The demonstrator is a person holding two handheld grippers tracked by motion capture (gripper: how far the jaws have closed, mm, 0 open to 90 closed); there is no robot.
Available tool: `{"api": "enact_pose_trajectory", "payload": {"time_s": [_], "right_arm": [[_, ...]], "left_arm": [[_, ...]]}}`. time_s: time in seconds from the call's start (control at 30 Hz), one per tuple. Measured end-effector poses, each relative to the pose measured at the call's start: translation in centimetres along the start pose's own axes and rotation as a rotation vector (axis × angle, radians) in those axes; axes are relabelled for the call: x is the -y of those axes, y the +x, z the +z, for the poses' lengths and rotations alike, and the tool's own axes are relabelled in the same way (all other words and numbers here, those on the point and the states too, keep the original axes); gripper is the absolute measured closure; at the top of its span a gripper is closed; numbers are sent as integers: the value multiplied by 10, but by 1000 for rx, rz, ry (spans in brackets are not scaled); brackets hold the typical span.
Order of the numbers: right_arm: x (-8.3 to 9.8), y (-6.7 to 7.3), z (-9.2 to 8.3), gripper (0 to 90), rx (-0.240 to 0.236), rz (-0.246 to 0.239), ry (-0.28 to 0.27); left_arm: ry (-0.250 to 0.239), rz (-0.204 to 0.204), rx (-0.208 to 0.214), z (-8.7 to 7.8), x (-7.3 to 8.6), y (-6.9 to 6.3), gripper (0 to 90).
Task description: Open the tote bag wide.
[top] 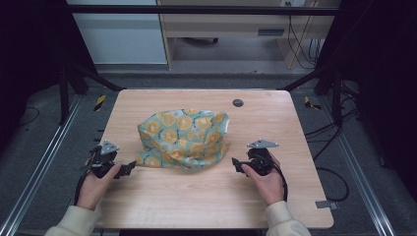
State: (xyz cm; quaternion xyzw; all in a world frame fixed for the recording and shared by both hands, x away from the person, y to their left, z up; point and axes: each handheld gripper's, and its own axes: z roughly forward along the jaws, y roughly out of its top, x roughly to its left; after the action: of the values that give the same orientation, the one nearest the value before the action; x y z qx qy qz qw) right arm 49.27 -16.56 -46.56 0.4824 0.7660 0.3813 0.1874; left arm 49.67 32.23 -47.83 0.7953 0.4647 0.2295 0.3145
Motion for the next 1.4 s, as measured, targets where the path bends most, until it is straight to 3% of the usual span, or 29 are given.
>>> {"api": "enact_pose_trajectory", "payload": {"time_s": [0.2,0.3,0.53,0.77,0.93,1.13,1.23,1.37,1.4], "right_arm": [[-20,12,-8,266,-14,-47,-44],[-40,22,-15,339,-26,-83,-58],[-84,39,-19,423,-52,-136,-66],[-115,57,-11,474,-101,-139,-64],[-125,67,0,501,-118,-148,-49],[-130,76,7,818,-139,-177,-51],[-130,81,-1,897,-168,-194,-82],[-125,91,-18,900,-208,-242,-129],[-116,99,-32,900,-246,-262,-160]], "left_arm": [[13,27,20,2,-1,-8,76],[35,56,22,2,-2,-12,76],[36,59,20,2,-3,-14,78],[34,60,15,1,-3,-14,80],[31,63,16,1,-4,-14,80],[27,60,14,1,-4,-15,80],[26,60,15,0,-4,-14,80],[19,50,10,-1,-5,-13,83],[19,50,10,-2,-5,-12,84]]}}
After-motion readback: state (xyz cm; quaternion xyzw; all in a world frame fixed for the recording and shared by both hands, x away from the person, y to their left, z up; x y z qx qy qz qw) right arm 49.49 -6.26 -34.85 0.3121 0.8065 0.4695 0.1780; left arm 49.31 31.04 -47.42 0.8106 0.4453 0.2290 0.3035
